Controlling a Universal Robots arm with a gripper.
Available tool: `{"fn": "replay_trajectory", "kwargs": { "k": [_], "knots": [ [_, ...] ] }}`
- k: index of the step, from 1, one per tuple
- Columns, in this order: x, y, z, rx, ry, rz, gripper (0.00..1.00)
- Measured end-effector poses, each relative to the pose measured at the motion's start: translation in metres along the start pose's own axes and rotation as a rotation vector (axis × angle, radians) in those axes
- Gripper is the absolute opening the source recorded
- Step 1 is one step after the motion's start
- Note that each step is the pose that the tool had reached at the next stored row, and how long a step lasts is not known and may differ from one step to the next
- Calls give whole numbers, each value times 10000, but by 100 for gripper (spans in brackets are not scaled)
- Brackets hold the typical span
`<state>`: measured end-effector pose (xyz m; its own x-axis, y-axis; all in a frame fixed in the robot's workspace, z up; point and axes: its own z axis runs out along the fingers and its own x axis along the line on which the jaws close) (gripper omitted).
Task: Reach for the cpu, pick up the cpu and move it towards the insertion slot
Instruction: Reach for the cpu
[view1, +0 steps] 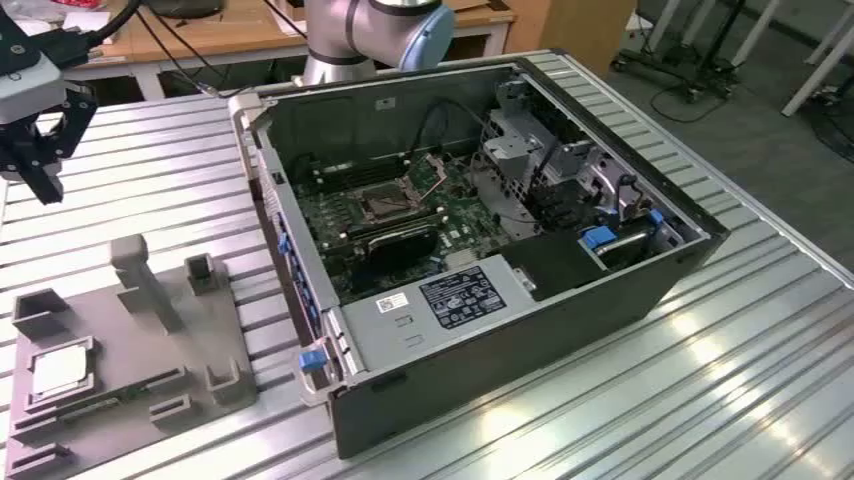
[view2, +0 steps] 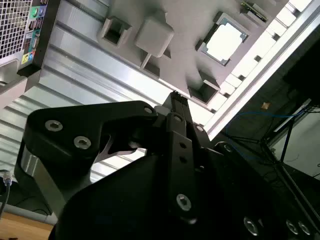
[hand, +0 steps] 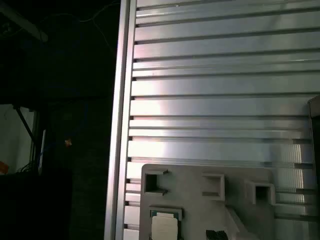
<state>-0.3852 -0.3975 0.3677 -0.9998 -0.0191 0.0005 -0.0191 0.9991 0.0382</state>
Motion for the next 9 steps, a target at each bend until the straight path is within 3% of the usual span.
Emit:
{"fn": "replay_trajectory", "kwargs": {
  "k": [9],
  "knots": [
    [19, 0, 0, 0, 0, 0, 11]
  ]
}}
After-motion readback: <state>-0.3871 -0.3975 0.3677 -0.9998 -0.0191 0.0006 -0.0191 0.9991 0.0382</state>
